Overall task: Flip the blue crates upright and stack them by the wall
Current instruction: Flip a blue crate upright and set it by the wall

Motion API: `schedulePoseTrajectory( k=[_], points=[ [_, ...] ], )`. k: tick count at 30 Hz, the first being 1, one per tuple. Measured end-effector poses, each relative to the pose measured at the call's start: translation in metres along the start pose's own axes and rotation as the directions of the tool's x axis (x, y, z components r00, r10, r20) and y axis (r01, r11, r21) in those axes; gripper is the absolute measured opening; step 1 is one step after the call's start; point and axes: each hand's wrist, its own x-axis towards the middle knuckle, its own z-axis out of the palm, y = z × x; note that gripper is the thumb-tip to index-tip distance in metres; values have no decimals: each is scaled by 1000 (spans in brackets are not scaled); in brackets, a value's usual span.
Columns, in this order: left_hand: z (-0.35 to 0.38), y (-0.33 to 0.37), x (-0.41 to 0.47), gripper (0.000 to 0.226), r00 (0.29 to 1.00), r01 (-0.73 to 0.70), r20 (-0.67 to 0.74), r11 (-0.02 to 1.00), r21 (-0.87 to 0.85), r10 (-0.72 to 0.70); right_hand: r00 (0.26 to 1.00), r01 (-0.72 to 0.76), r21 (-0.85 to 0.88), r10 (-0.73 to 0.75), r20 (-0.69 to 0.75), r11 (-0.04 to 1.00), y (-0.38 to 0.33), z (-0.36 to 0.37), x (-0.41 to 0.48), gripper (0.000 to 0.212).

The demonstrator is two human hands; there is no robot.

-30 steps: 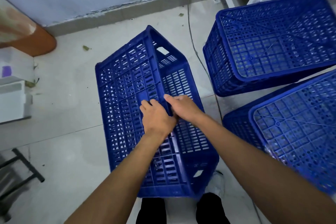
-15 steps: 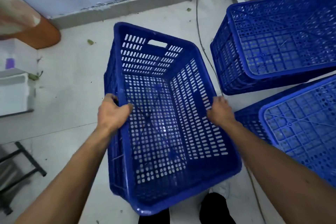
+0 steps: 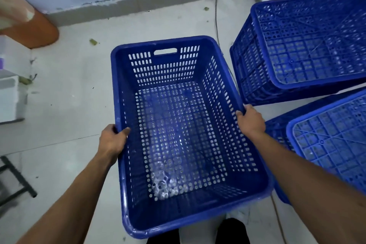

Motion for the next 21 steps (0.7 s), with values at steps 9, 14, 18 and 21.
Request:
schedulePoseTrajectory(
  k=[9,14,18,21],
  points=[
    [40,-39,48,32,1000,9,17,982,190,-12,998,32,-81,-36,-55,996,3,31,33,47],
    [40,-46,59,32,995,90,26,991,99,-93,993,-1,-38,-3,-115,999,-16,40,38,43],
    [21,-40,59,28,993,121,14,993,12,-121,982,51,-32,-56,-181,998,-53,30,42,36],
    [-8,-30,53,28,990,143,-5,989,-31,-144,979,95,-81,-108,-173,992,-100,7,34,31]
  ],
)
